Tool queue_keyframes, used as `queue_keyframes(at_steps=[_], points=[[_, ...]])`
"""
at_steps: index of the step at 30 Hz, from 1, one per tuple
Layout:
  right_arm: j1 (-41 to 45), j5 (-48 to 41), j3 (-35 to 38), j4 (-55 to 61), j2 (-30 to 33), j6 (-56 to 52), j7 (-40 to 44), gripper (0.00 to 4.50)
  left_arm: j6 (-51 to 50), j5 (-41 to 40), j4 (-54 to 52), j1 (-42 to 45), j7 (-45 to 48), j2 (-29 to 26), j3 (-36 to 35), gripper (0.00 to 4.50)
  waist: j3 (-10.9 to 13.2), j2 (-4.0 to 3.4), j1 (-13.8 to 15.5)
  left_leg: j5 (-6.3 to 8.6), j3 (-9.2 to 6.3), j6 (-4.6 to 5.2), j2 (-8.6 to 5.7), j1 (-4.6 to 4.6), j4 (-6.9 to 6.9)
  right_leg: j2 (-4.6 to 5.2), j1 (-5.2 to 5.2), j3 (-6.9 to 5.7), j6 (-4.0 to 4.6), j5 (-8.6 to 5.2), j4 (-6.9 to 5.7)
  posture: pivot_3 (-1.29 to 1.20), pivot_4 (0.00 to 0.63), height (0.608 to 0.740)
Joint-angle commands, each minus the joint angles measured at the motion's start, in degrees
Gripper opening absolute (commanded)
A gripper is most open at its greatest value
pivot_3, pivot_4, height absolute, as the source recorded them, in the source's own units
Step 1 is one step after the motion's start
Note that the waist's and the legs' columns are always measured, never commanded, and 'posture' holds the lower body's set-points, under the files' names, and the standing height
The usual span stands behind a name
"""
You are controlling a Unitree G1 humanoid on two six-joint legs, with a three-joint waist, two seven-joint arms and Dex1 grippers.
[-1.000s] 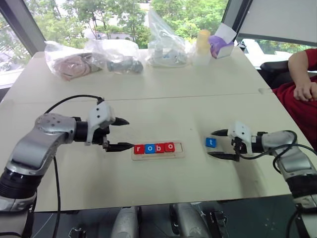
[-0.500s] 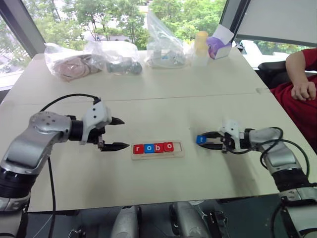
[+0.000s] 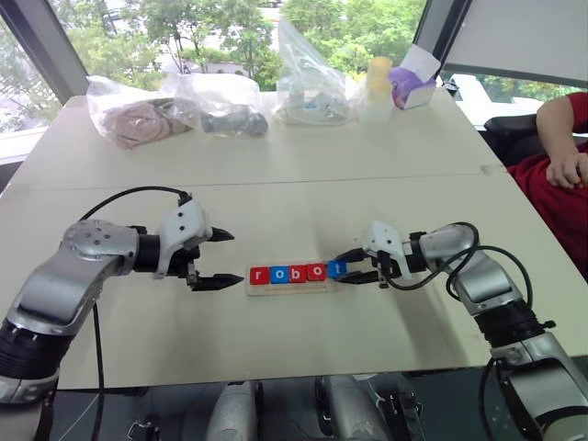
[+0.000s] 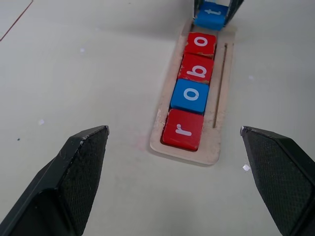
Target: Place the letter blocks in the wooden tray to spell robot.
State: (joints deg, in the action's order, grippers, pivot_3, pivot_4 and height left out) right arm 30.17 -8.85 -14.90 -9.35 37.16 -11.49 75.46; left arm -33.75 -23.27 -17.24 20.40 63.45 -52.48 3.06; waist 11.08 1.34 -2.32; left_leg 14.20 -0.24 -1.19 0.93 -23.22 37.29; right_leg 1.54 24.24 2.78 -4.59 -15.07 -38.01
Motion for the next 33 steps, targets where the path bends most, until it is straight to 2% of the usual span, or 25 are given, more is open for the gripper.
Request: queue_keyframes(at_steps=[1,22,33], points=[[2.0,0.3,0.4,-0.3,0.2,1.2,0.4,1.17,-0.3,-0.8,-1.4,-0.4,-1.1,0.2,-2.1,4.50,0.0,0.00,-0.1,0.00,0.00,0.00,0.00,0.00,0.00,0.00,0.00,0.00,0.00,0.00,0.00,0.00,0.150,0.740],[3.9,2.6,-1.4,-4.3,-4.1,5.4,-0.5,1.17,1.7,1.7,0.1,-1.1,-2.8,0.7,-1.1,4.50,0.0,0.00,-0.2,0.00,0.00,0.00,0.00,0.02,0.00,-0.01,0.01,0.00,0.00,0.01,-0.03,0.00,0.150,0.740],[3.2,2.0,1.2,-3.1,-1.6,4.4,-1.0,1.17,2.4,3.3,0.2,-1.2,-3.0,0.4,0.0,4.50,0.0,0.00,-0.1,0.00,-0.01,0.00,0.00,0.01,0.00,0.01,0.01,-0.01,0.00,0.01,-0.03,0.00,0.150,0.740]])
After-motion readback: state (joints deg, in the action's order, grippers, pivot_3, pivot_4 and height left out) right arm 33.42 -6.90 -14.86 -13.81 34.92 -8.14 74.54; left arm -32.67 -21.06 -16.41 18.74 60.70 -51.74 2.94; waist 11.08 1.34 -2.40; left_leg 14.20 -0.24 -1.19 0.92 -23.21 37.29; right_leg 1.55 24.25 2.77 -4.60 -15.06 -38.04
